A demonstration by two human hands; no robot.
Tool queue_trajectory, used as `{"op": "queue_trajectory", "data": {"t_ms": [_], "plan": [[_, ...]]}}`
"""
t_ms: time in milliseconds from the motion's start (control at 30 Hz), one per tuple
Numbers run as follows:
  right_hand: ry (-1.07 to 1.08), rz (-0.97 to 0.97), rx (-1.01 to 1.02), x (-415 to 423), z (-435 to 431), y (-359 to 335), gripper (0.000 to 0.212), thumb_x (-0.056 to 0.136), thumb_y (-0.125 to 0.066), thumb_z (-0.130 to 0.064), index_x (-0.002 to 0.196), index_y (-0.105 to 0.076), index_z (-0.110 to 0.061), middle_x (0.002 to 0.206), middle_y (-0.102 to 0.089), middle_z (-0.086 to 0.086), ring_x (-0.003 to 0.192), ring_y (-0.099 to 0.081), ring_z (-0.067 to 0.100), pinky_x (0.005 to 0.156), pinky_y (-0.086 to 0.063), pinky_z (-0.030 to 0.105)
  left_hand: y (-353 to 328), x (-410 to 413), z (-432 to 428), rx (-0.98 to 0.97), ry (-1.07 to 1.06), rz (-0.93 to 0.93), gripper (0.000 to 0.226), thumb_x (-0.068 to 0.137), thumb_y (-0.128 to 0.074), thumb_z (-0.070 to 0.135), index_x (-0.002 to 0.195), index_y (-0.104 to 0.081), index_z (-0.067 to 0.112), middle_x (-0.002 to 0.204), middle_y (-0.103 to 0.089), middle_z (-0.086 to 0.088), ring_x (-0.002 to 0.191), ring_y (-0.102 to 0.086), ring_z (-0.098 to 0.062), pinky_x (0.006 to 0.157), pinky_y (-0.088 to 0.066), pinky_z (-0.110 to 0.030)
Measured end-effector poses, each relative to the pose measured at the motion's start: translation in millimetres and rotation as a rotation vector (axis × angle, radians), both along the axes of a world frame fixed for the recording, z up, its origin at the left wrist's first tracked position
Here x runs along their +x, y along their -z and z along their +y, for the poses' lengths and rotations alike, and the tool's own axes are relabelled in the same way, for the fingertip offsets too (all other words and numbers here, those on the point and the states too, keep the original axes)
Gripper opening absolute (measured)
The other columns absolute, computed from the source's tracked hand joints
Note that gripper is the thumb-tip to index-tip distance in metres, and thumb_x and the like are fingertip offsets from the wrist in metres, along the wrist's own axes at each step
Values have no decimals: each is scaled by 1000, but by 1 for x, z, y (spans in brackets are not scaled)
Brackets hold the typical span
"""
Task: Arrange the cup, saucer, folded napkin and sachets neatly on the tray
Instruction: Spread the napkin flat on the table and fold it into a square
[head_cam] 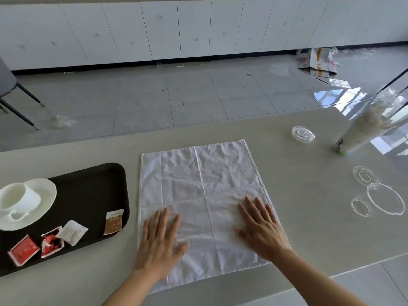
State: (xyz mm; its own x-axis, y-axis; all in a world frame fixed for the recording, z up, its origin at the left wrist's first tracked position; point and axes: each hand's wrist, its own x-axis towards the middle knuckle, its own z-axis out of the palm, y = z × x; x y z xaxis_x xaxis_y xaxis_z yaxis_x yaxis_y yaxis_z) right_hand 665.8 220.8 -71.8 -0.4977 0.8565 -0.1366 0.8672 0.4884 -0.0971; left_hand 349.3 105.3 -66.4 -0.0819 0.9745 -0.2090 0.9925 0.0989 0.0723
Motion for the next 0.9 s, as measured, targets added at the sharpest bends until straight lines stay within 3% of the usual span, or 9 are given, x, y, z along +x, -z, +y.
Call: {"op": "queue_trajectory", "data": {"t_ms": [133,233,333,433,533,600,667,800,900], "plan": [[-21,79,-12,6,-9,-3,70,99,-21,-65,156,-13,-27,165,-8,0,152,1,23,121,-10,47,-5,-3,-14,-1,-1,-18,80,88,-23,73,153,-9,28,161,0,-11,148,3,-30,116,-3,-51],[23,195,20,14,-18,-11,68,98,-31,-63,152,-30,-22,161,-24,-1,150,-16,22,121,-19,43,-10,-2,-25,33,34,-100,77,90,-28,68,153,-10,29,161,1,-8,149,2,-28,117,3,-43],[-12,251,61,31,-29,-19,58,95,-46,-58,140,-50,-21,148,-47,-1,139,-39,23,112,-39,43,-22,-9,-46,84,71,-211,60,83,-54,55,135,-46,28,144,-43,-5,135,-39,-28,112,-27,-36],[-53,288,115,46,-39,-20,44,93,-51,-54,118,-66,-23,129,-61,-3,121,-52,22,95,-47,40,-30,-17,-67,162,62,-275,30,69,-65,41,97,-59,30,107,-51,8,100,-55,-20,87,-47,-33],[-42,237,119,60,-44,-25,32,89,-59,-53,104,-71,-28,118,-63,-5,111,-56,23,89,-46,38,-33,-20,-84,156,79,-277,28,62,-69,42,85,-57,32,94,-47,11,87,-52,-15,82,-46,-33],[34,180,101,68,-44,-29,25,82,-70,-50,99,-71,-32,117,-62,-3,107,-57,26,84,-48,41,-33,-24,-96,125,87,-249,35,58,-70,49,89,-59,36,96,-48,10,91,-49,-15,91,-38,-32],[144,143,74,72,-44,-33,29,75,-79,-48,100,-72,-35,113,-60,0,100,-58,28,79,-50,41,-33,-26,-105,104,51,-259,40,56,-70,46,94,-59,39,100,-49,10,94,-48,-13,89,-38,-29],[247,233,-2,70,-48,-37,34,72,-86,-34,103,-74,-32,90,-54,1,78,-57,28,66,-51,34,-37,-23,-116,112,-22,-292,40,60,-71,23,95,-61,39,97,-50,13,88,-51,-11,65,-47,-23],[293,283,-33,68,-50,-39,36,72,-86,-24,105,-75,-27,91,-54,3,74,-59,30,65,-48,31,-42,-20,-118,175,-23,-235,20,73,-53,25,88,-62,32,95,-55,11,85,-57,-11,49,-46,-26]]}}
